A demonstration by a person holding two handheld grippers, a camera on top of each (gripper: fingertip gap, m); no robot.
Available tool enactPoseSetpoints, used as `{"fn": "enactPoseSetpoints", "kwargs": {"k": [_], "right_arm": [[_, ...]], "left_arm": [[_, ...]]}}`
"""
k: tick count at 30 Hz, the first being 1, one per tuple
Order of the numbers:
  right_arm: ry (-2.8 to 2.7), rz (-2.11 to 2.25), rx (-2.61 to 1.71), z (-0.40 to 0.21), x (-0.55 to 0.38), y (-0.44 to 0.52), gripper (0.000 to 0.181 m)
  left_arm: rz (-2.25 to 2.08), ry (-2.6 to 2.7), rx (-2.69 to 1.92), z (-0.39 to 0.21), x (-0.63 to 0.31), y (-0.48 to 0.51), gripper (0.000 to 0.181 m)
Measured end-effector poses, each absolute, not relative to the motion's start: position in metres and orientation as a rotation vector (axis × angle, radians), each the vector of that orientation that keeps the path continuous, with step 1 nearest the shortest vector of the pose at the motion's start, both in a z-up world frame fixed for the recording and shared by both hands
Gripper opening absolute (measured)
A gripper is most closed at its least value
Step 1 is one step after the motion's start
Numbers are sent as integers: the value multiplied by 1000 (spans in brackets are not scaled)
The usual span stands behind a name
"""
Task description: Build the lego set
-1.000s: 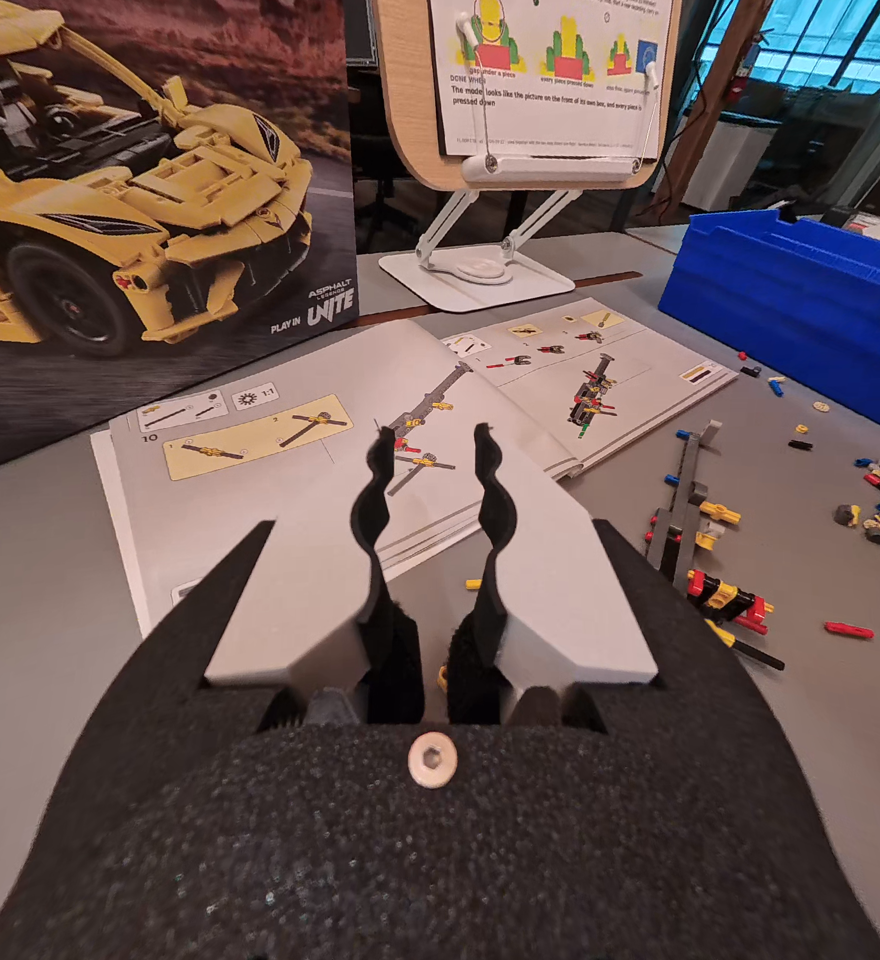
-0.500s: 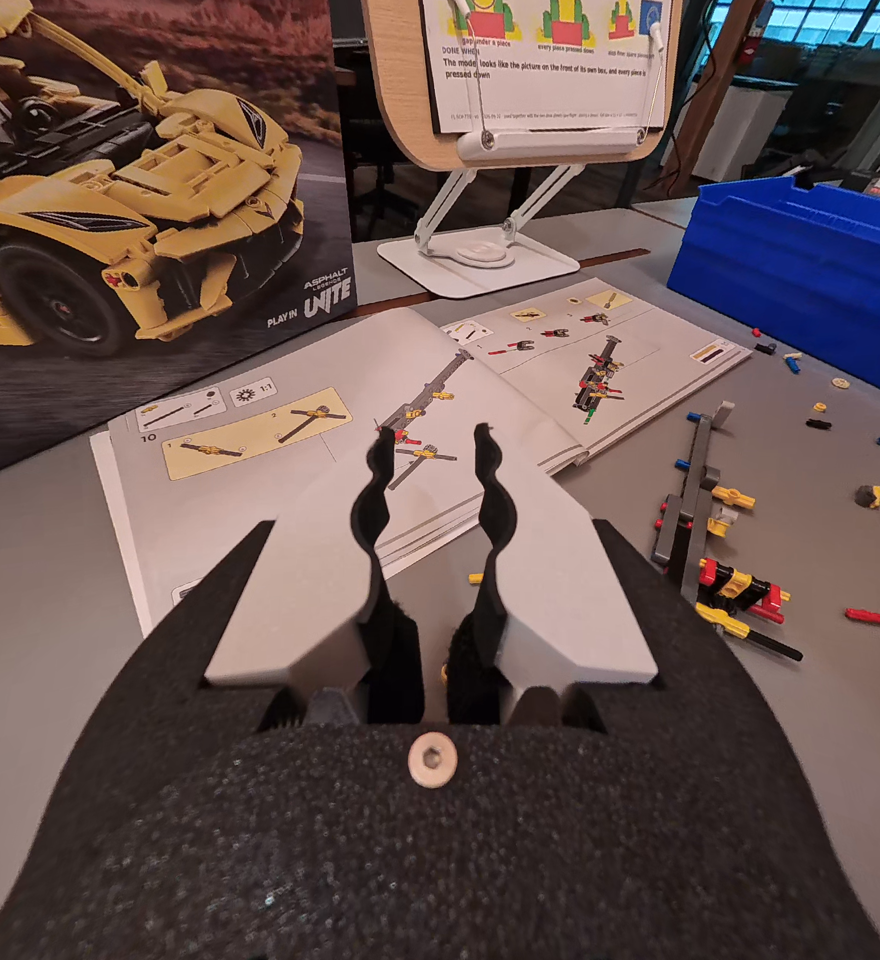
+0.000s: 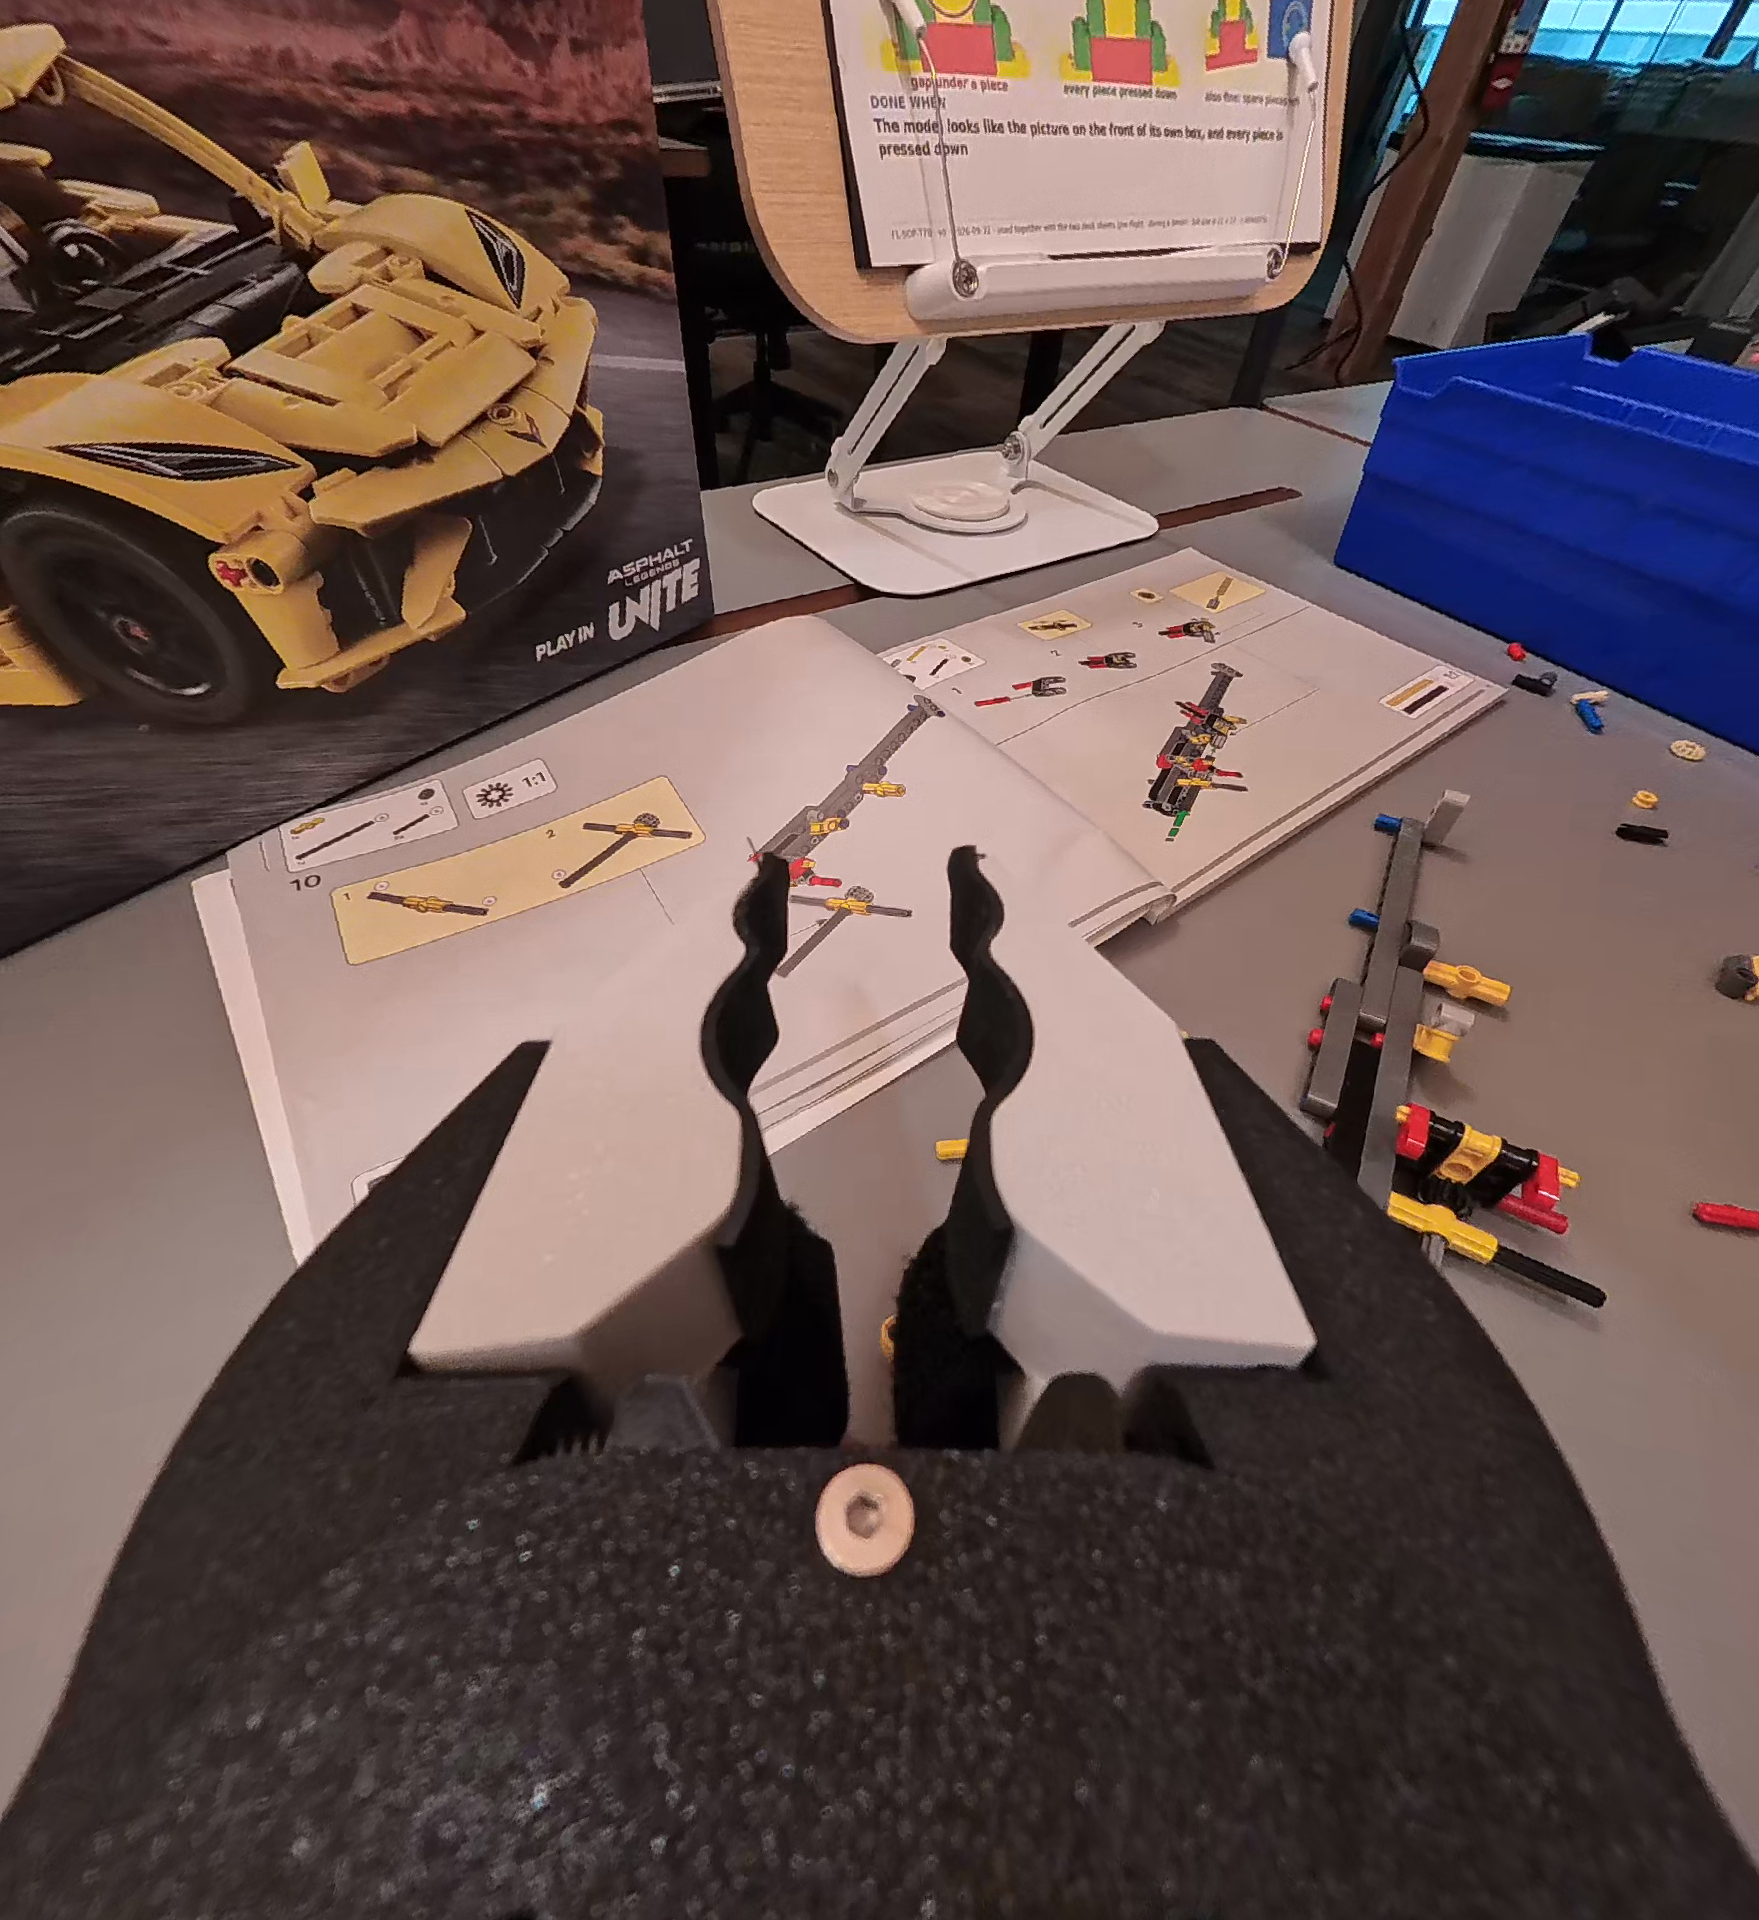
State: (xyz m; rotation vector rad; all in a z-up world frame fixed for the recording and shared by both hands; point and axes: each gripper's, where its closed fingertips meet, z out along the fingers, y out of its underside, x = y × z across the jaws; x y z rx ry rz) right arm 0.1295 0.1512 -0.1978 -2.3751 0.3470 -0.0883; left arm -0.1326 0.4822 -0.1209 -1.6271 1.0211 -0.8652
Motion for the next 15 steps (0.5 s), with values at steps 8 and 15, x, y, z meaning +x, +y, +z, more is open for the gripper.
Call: {"fn": "enactPoseSetpoints", "kwargs": {"k": [8,15], "right_arm": [[400,-190,-2425,-208,134,148,26],[368,-251,-2445,-210,132,151,22]], "left_arm": [[-874,1031,-1622,-120,-129,481,29],[-867,1036,-1622,-121,-130,480,29]]}}
